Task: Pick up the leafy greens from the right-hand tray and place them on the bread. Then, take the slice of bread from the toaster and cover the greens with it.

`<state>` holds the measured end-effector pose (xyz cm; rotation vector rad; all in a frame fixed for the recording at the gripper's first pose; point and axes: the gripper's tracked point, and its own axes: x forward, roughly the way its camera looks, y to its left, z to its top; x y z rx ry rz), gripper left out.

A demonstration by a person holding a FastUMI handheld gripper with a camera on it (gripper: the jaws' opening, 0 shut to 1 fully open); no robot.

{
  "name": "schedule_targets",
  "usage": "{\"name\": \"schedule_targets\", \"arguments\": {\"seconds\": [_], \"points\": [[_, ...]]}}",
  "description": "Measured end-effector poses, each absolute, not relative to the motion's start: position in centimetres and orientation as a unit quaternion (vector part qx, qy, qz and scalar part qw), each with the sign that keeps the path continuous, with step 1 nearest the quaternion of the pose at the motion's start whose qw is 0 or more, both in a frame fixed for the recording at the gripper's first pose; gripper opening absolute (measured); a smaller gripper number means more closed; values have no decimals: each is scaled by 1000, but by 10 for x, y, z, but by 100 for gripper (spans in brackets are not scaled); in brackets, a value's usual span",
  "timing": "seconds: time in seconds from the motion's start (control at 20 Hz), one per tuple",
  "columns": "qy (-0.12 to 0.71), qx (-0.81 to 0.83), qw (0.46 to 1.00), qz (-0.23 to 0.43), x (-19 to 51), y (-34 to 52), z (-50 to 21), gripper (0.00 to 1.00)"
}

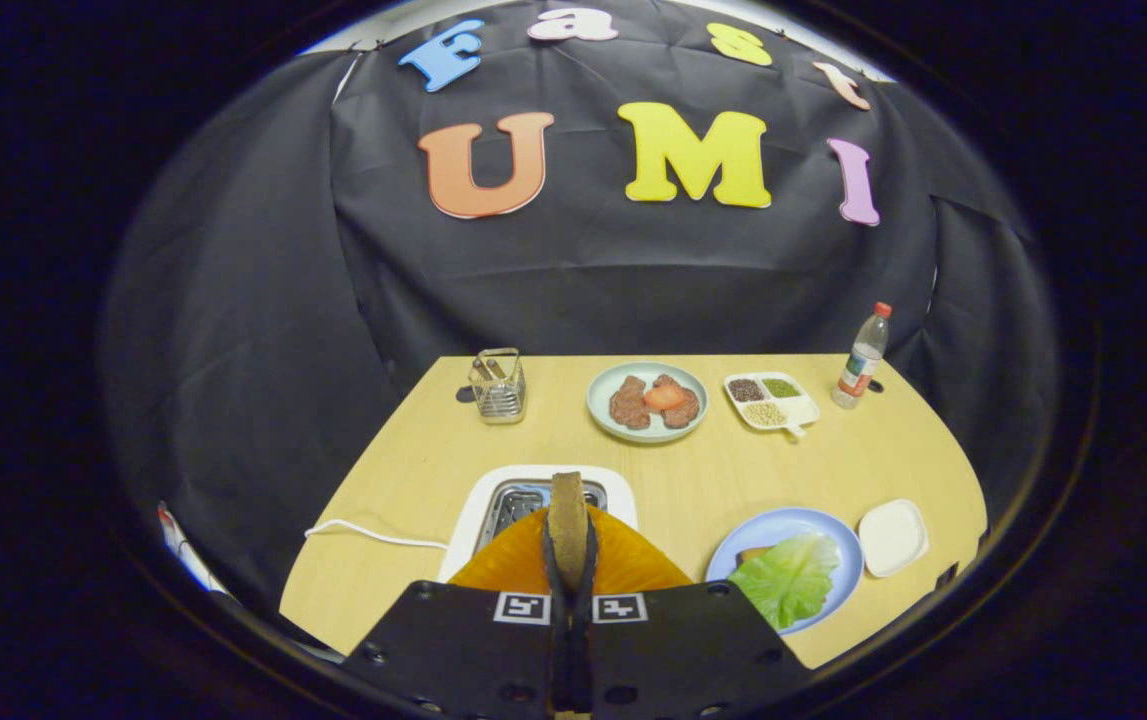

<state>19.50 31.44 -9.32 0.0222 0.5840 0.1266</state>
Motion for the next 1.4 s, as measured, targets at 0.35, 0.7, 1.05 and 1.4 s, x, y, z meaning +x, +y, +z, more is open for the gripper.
{"name": "schedule_targets", "arguments": {"seconds": [0.35, 0.7, 1.05, 1.4], "points": [[243, 25, 967, 73, 171, 306, -22, 1], [195, 24, 978, 74, 145, 279, 16, 0], [178, 30, 982, 61, 155, 221, 1, 0], [210, 26, 977, 39, 182, 183, -71, 0]]}}
